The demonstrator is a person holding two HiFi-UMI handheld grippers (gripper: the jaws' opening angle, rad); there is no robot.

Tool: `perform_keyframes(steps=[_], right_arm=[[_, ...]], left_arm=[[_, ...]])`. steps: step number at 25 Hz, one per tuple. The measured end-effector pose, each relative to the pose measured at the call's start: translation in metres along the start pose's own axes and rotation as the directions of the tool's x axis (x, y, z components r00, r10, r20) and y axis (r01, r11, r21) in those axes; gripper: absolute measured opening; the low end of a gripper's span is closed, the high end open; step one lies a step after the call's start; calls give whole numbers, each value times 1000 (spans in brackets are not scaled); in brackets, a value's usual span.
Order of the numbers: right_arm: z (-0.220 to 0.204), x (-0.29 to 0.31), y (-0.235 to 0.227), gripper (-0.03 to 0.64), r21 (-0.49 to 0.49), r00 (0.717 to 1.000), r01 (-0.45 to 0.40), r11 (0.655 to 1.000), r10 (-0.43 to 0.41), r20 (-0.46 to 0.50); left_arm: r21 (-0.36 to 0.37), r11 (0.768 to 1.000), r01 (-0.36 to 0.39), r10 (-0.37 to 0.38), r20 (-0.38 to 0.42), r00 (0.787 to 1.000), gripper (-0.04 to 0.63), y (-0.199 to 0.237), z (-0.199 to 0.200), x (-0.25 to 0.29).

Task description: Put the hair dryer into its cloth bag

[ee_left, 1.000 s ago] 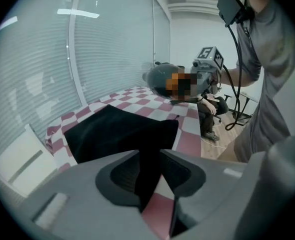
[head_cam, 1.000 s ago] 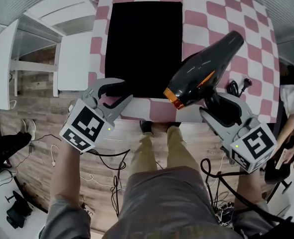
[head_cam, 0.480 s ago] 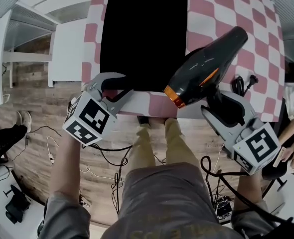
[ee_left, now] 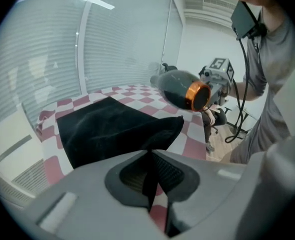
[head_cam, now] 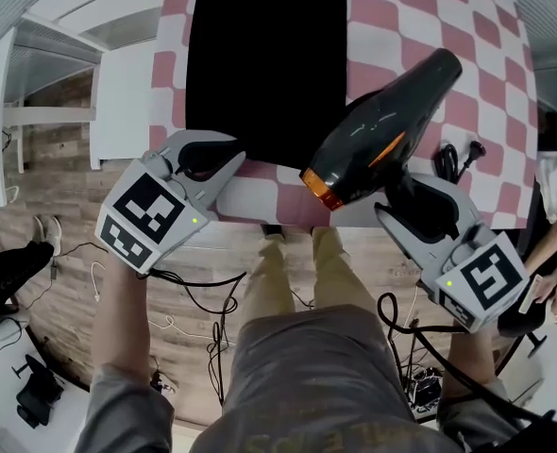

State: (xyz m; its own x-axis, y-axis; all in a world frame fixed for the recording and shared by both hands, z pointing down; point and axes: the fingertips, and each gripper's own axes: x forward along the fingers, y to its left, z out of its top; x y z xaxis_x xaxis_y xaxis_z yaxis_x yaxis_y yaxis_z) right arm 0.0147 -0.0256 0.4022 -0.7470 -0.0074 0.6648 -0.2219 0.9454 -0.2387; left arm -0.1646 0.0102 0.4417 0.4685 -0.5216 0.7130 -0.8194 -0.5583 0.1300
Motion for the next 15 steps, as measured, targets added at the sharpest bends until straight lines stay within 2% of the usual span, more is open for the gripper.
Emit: perform_keyframes(steps=[3, 7, 9, 11, 13, 15], right_arm=[[-2, 0, -2, 218, -1, 1000, -2, 1000, 2, 1], [4, -3, -1, 218, -19, 1000, -14, 1000, 15, 9], [7, -4, 0, 218, -28, 1000, -21, 999, 21, 13], [10, -5, 1, 218, -35, 1000, -24, 999, 24, 16], [11, -6, 1, 218, -40, 1000, -24, 999, 25, 16], [12, -7, 2, 218, -42, 1000, -23, 999, 24, 13]], left_arm=[[-24, 999, 25, -23, 48, 999, 29, 3, 20, -12], [-63, 998, 6, 1, 107, 994, 28, 20, 47, -26], [-61, 998, 6, 1, 114, 993, 28, 24, 58, -30], [-25, 1000, 16, -14, 67, 998, 29, 22, 60, -30], [36, 998, 43, -42, -25, 999, 32, 15, 49, -24], [43, 995, 88, -85, -65, 994, 43, 5, 34, -17]])
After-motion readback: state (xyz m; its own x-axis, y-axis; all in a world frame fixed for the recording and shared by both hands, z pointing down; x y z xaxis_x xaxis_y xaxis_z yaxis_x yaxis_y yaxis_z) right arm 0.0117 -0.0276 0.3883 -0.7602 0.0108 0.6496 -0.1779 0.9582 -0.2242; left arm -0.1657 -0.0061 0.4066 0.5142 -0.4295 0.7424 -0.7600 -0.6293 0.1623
